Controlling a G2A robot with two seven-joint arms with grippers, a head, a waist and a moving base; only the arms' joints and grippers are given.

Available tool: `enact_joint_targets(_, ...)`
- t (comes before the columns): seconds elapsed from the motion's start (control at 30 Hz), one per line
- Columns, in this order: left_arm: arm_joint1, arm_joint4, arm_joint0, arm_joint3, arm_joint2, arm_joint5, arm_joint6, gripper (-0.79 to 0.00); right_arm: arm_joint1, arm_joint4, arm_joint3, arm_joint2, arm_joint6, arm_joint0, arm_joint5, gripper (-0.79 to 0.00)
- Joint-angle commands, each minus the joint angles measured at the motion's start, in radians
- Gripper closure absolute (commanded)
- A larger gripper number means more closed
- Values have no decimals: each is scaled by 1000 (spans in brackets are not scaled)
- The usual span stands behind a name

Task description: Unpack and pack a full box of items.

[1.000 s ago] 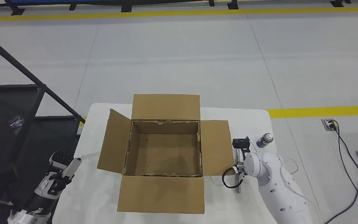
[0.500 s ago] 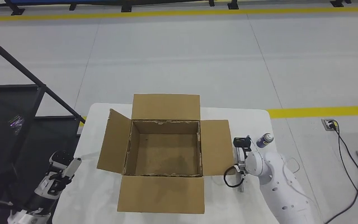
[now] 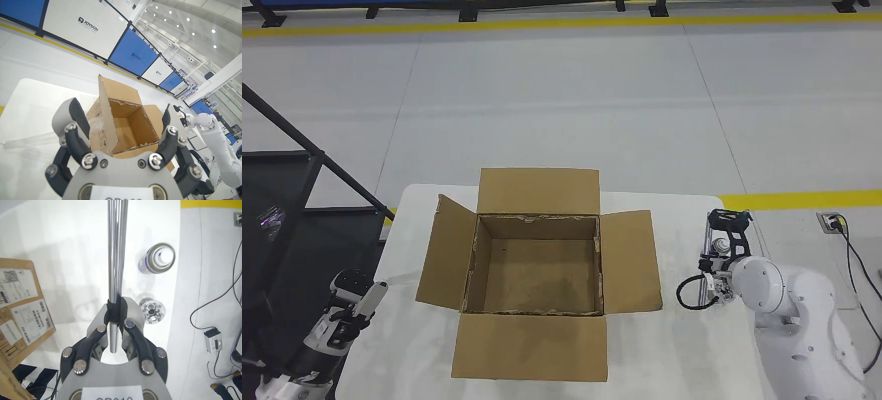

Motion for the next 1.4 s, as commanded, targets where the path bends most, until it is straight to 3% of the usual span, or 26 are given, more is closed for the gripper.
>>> enact_joint_targets(0.0, 0, 0, 0, 0, 0, 0, 0, -785, 2, 19, -51, 13, -5, -1, -9, 0)
enact_joint_targets(0.73, 0, 0, 0, 0, 0, 0, 0, -785, 3, 38, -90, 20, 1, -8, -18, 0)
enact_joint_targets(0.93, 0, 0, 0, 0, 0, 0, 0, -785, 5, 18, -172, 6, -75, -22, -38, 0)
enact_joint_targets(1.17, 0, 0, 0, 0, 0, 0, 0, -785, 6, -1, -279, -41, -59, 54, -79, 0)
enact_joint_targets(1.37, 0, 0, 0, 0, 0, 0, 0, -785, -4, 15, -268, -180, -33, 186, -138, 0)
